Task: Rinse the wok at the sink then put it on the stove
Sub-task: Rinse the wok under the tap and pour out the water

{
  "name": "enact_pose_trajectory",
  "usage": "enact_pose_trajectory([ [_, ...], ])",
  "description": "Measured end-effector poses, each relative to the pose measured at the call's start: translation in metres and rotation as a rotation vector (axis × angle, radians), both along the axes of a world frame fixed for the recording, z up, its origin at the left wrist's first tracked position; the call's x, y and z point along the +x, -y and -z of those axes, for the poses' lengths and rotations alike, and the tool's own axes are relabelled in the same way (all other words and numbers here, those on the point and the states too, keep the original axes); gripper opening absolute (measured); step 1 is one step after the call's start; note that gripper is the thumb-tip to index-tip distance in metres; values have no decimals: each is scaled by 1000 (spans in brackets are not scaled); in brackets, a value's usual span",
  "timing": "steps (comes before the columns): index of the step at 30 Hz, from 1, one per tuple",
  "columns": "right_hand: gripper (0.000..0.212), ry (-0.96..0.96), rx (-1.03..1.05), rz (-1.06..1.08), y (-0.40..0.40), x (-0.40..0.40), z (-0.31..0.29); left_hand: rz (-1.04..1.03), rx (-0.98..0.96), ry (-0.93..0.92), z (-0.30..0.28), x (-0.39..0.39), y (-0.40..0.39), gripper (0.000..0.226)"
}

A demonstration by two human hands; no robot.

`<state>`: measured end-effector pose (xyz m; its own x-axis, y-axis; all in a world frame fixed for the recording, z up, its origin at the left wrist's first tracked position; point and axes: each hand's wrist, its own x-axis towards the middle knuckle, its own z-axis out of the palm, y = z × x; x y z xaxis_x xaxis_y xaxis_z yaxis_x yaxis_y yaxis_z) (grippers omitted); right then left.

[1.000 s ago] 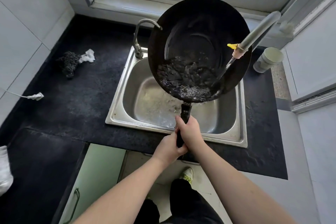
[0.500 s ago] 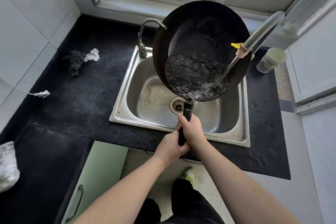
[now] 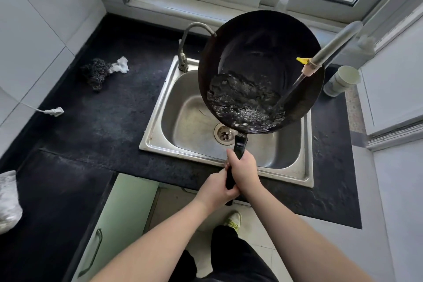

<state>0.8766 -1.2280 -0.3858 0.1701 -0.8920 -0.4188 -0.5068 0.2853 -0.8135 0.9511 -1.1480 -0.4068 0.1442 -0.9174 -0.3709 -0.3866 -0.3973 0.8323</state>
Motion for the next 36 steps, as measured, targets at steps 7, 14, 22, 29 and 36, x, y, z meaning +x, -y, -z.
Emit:
enact_pose_trajectory([
  [7,31,-102,-9,11,-16,-5,-10,37,-7,-48,-3,-6,-13,36],
  [14,32,-146,22,9,-37,-7,-16,-4,-23,-197,-7,-11,-37,28],
  [22,36,-148,101,51,-63,4,-25,-6,6,-333,-20,-1,-61,18],
  [29,32,-73,224,147,-78,15,-32,-49,98,-469,-36,11,-75,14],
  [36,28,20,333,259,-77,30,-47,20,180,-461,-53,31,-67,20],
])
